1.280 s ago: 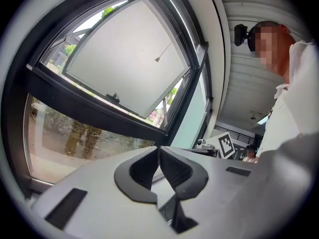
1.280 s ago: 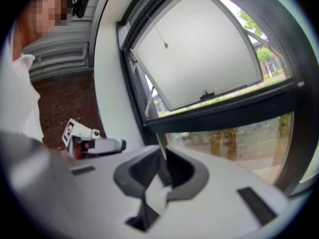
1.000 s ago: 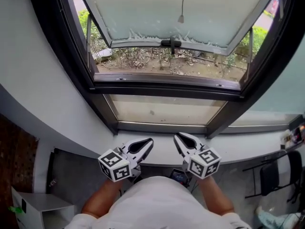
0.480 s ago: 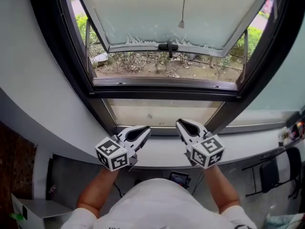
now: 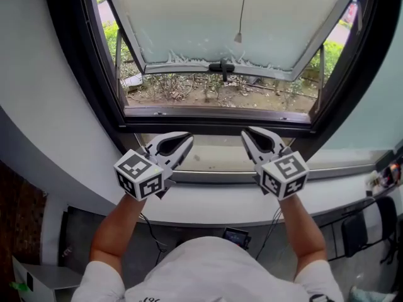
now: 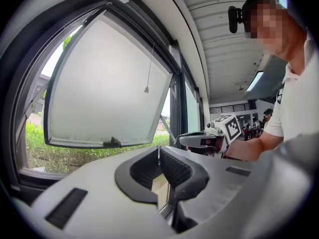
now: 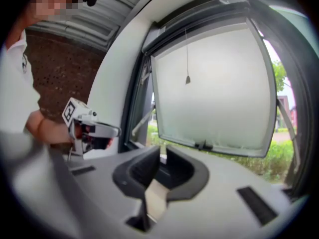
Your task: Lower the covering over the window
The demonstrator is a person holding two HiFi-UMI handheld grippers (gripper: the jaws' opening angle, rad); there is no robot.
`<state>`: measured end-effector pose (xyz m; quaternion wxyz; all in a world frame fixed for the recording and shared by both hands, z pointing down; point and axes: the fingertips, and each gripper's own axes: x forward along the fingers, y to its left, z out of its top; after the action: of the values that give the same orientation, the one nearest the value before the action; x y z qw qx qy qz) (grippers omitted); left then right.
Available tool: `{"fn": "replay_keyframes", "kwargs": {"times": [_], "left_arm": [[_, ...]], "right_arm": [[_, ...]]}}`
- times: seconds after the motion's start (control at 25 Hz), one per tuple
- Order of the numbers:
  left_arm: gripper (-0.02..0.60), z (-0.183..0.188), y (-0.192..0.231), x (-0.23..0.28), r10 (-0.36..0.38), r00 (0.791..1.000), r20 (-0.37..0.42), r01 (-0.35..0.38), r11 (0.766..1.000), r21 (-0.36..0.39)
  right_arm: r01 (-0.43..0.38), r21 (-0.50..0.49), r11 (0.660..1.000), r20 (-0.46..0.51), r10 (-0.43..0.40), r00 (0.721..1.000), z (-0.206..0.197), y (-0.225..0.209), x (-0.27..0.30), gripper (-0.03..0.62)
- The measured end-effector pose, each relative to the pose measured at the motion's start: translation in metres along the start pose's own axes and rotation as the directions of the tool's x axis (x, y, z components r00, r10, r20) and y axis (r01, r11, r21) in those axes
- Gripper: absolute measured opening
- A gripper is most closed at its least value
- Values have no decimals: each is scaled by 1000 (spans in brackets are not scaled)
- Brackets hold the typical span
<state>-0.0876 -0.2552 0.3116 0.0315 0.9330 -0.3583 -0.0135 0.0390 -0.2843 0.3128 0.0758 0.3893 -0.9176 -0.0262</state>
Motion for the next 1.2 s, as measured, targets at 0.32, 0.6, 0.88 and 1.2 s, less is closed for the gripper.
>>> {"fn": "replay_keyframes", "kwargs": {"times": [0.32,0.6,0.88,1.2], "left_arm": [[23,47,5,25,-7,1000,17,5,993,118],[26,94,18,41,37,998,52,-46,981,190],[88,130,31,51,65,996,69,-81,962,261],[101,165,37,67,69,994,81,-91,948,305]], "right_arm": [[51,-142,989,64,-42,997,65,-26,13,28],[104,-231,967,129,-75,989,125,-46,26,29],[139,-298,944,153,-97,984,173,-62,45,87],[138,-290,947,118,-107,987,210,-83,82,129]]}}
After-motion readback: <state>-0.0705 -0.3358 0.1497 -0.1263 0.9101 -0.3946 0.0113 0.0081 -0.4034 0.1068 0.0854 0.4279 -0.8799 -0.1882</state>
